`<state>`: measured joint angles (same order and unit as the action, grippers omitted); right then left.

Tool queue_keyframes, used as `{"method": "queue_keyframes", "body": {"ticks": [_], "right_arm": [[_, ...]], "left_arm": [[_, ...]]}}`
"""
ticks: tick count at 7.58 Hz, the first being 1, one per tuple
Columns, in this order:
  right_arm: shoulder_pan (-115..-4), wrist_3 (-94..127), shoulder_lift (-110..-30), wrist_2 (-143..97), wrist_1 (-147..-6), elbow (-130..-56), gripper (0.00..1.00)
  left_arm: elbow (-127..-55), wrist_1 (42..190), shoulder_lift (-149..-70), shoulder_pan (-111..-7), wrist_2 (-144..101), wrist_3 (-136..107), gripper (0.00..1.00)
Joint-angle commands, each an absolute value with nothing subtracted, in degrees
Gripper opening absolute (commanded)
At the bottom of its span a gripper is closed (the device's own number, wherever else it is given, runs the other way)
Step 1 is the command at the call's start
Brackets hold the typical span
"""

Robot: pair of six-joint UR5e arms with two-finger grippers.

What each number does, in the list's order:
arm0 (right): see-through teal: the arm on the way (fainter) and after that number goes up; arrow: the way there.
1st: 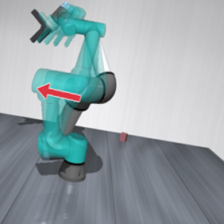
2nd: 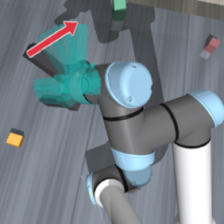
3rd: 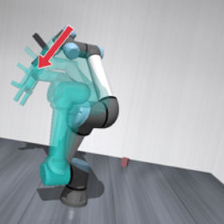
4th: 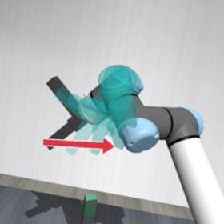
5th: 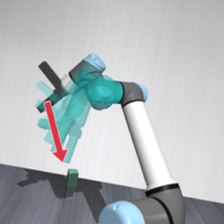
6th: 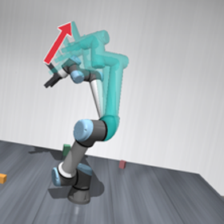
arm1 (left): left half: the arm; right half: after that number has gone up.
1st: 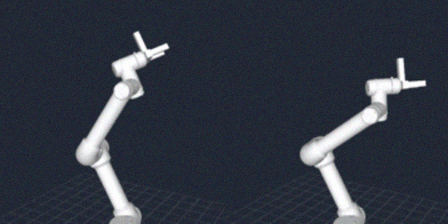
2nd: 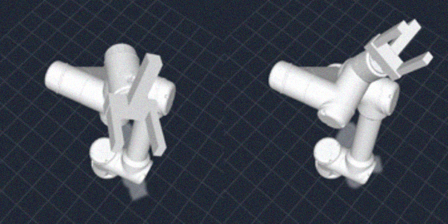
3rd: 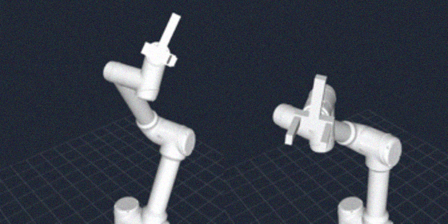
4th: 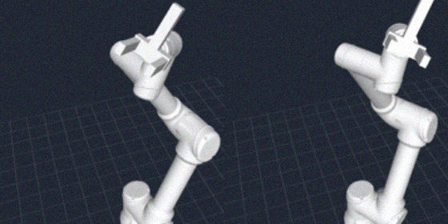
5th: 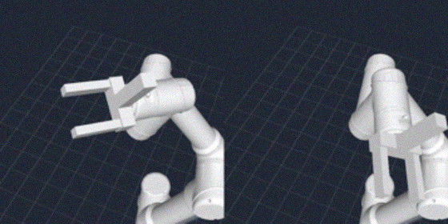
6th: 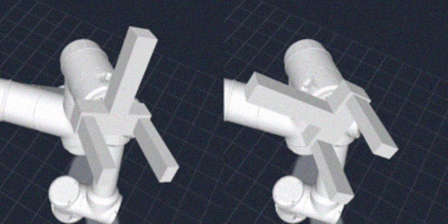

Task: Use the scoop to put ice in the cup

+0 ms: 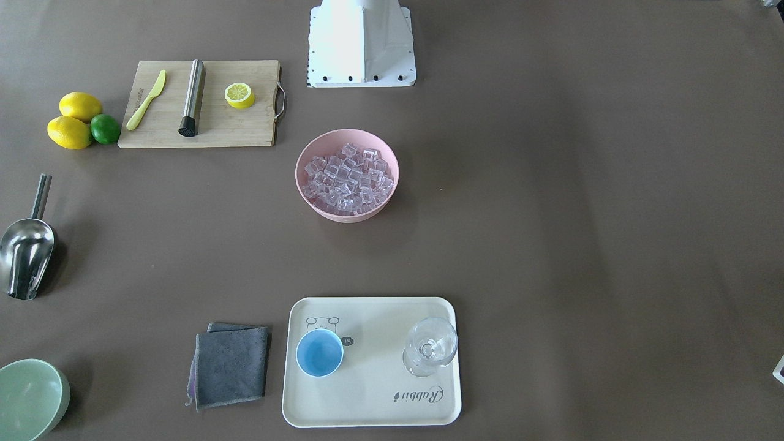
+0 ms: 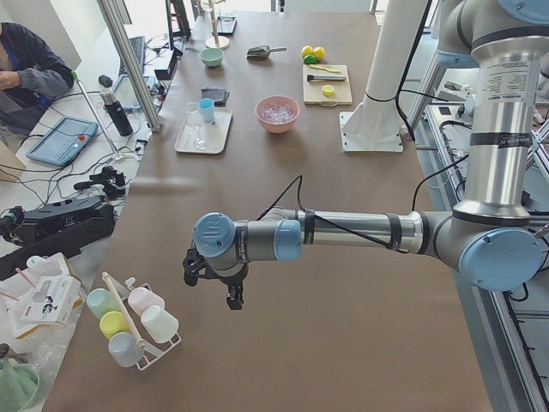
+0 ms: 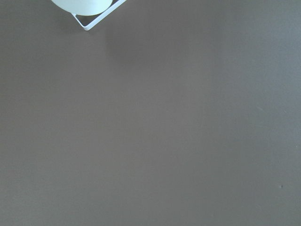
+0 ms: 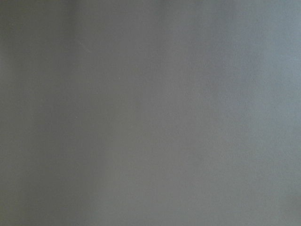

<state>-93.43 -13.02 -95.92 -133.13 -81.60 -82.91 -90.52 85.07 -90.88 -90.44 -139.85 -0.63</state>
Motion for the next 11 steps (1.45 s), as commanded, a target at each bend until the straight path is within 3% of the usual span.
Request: {"method": "queue_keyframes", "body": {"ticks": [1,7,11], "right_arm": [[-93.8,-12.8,-95.6,-133.9,-81.9,-83.2,1.0],[-94.9,-8.7,-96.3,-134.6,-81.0,-82.5,1.0],[-78.7,22.3,-96.2,-137.5,-62.8,-83.3,1.0]], "left_arm": [[-92.5,86.6,-91.1,-87.3,-140.6,-3.7,0.98],[-92.9,90.1,-91.4,-82.4,-140.4,-3.6,0.98],[-93.5,100.1,-92.9,-75.0,-140.7,-4.2,0.98]]}}
